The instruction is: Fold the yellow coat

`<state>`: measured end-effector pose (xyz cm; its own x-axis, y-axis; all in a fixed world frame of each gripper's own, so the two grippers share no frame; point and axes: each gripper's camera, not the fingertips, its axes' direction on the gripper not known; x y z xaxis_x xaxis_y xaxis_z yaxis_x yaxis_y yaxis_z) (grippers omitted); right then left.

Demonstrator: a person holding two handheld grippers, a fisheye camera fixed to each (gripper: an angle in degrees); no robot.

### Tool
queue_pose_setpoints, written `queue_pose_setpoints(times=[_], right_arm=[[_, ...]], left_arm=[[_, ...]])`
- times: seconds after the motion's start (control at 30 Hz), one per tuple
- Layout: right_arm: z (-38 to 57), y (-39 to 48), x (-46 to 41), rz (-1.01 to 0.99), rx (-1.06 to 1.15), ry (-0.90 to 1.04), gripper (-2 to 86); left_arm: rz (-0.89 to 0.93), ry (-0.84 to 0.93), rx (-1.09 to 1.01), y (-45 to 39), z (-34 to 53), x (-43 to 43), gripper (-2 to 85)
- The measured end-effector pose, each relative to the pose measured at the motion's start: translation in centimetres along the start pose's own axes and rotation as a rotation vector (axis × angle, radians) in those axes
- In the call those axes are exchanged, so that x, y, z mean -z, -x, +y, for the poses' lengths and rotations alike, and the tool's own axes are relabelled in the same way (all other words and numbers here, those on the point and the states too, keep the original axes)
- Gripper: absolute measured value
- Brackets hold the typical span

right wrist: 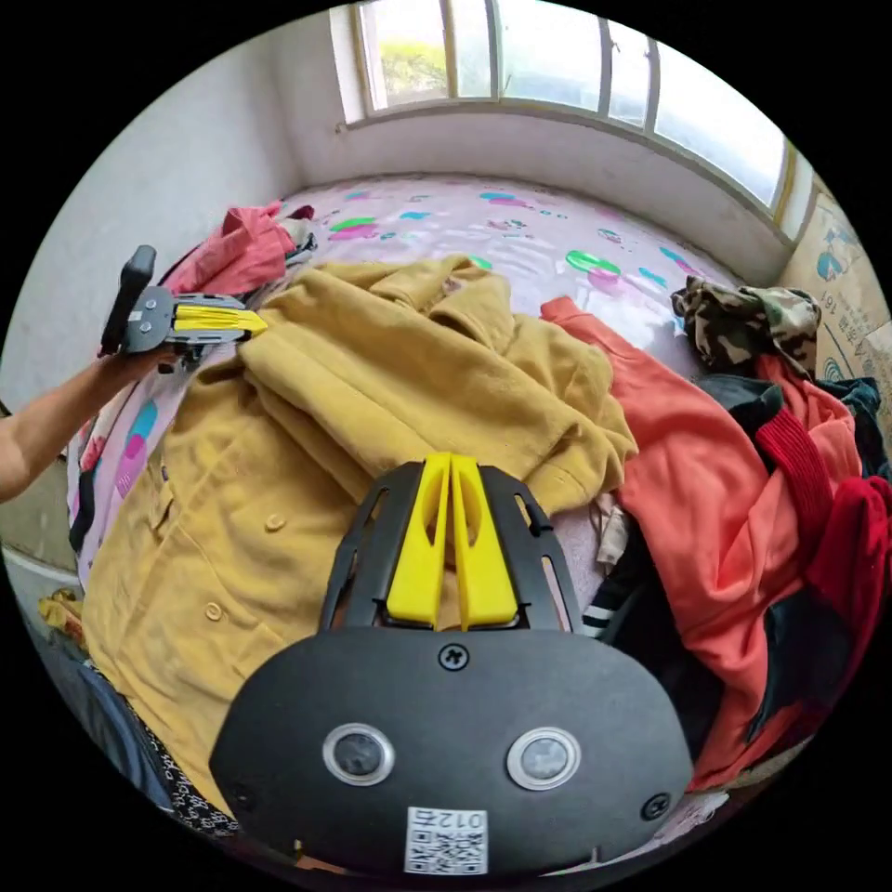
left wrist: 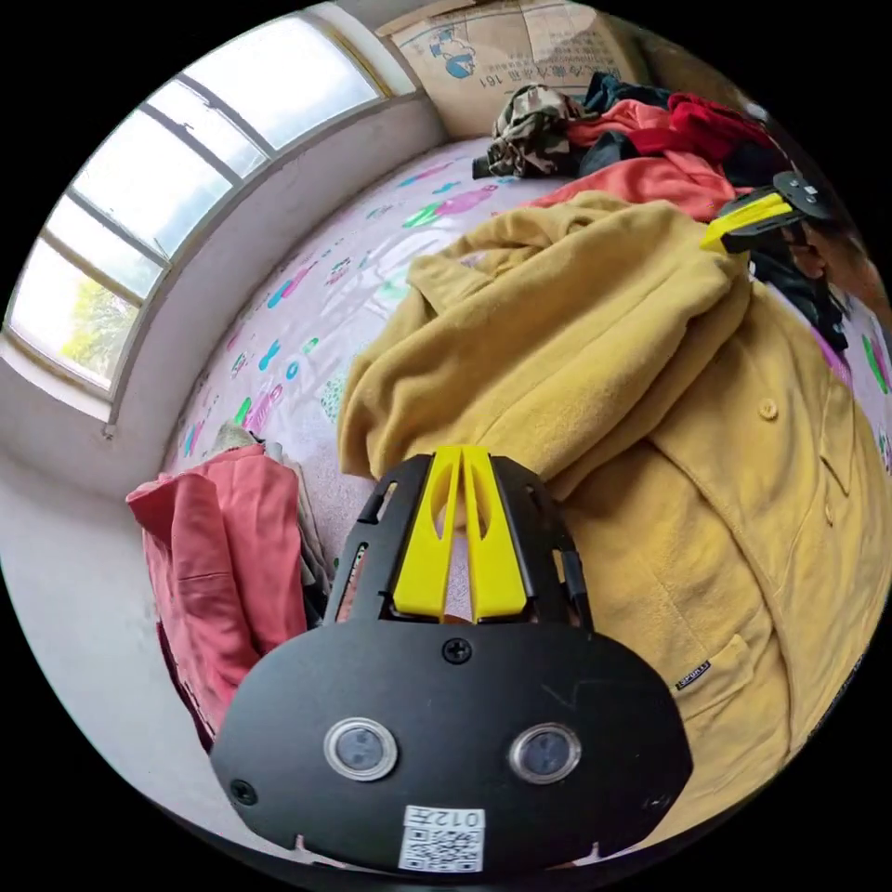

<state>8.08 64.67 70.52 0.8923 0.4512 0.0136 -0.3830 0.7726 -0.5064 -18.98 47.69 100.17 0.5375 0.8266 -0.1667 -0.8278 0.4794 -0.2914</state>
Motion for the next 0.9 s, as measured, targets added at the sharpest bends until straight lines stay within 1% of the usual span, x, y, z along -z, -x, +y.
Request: queue_pose_setpoints(times=[0.03, 0.07, 0.1, 0.13, 0.23, 0.27, 0.4, 0.47, 0.57, 0.6, 0.67, 0.73, 0.83, 0.9], right_arm=[[0.2, -1.5, -0.7, -0.089, -0.077, 0.018, 0.0], [0.2, -2.6, -0.2, -0.149, -0.147, -0.007, 0.1], [0.1, -2.8, 0.3, -0.157, -0.157, -0.021, 0.1], [-0.3, -2.7, 1.5, -0.138, -0.144, -0.053, 0.2], [-1.4, -3.1, 4.7, -0.065, -0.086, -0.145, 0.5], [-2.3, -4.0, 5.3, -0.027, -0.080, -0.163, 0.7], [-6.8, -8.5, 5.1, -0.040, -0.047, -0.121, 3.0], [-10.5, -11.3, 3.8, -0.055, -0.035, -0.043, 7.1], [-14.1, -13.9, 2.3, -0.103, -0.018, 0.011, 9.8], [-14.7, -14.3, 2.1, -0.106, -0.014, 0.019, 10.1], [-16.5, -15.8, 1.0, -0.132, -0.004, 0.053, 11.7], [-17.4, -16.9, 0.2, -0.168, -0.008, 0.076, 13.0], [-18.2, -18.6, -0.7, -0.209, -0.033, 0.096, 13.9], [-18.7, -19.3, -1.2, -0.234, -0.043, 0.110, 14.1]], left_arm=[[0.048, 0.001, 0.016, 0.2, 0.3, -0.9, -0.1], [0.064, -0.014, 0.058, 0.9, 0.4, -0.8, -0.1], [0.071, -0.011, 0.074, 1.4, 0.4, -0.7, 0.0], [0.080, -0.029, 0.115, 2.4, 0.3, 0.1, 0.0], [0.088, -0.204, 0.222, 5.7, 0.8, 2.9, 0.2], [0.086, -0.220, 0.244, 7.2, 0.5, 3.1, 0.4], [0.093, -0.181, 0.192, 11.1, -2.4, 1.4, 1.9], [0.143, -0.114, 0.150, 13.4, -5.0, -0.9, 5.5], [0.182, -0.034, 0.160, 16.2, -7.4, -3.7, 10.7], [0.207, -0.028, 0.158, 16.7, -7.8, -4.1, 11.7], [0.346, 0.037, 0.133, 18.2, -9.1, -6.3, 15.1], [0.420, 0.079, 0.091, 18.6, -9.6, -7.6, 16.2], [0.402, 0.108, 0.013, 18.3, -9.8, -8.9, 15.9], [0.435, 0.109, 0.000, 18.4, -9.9, -9.4, 15.2]])
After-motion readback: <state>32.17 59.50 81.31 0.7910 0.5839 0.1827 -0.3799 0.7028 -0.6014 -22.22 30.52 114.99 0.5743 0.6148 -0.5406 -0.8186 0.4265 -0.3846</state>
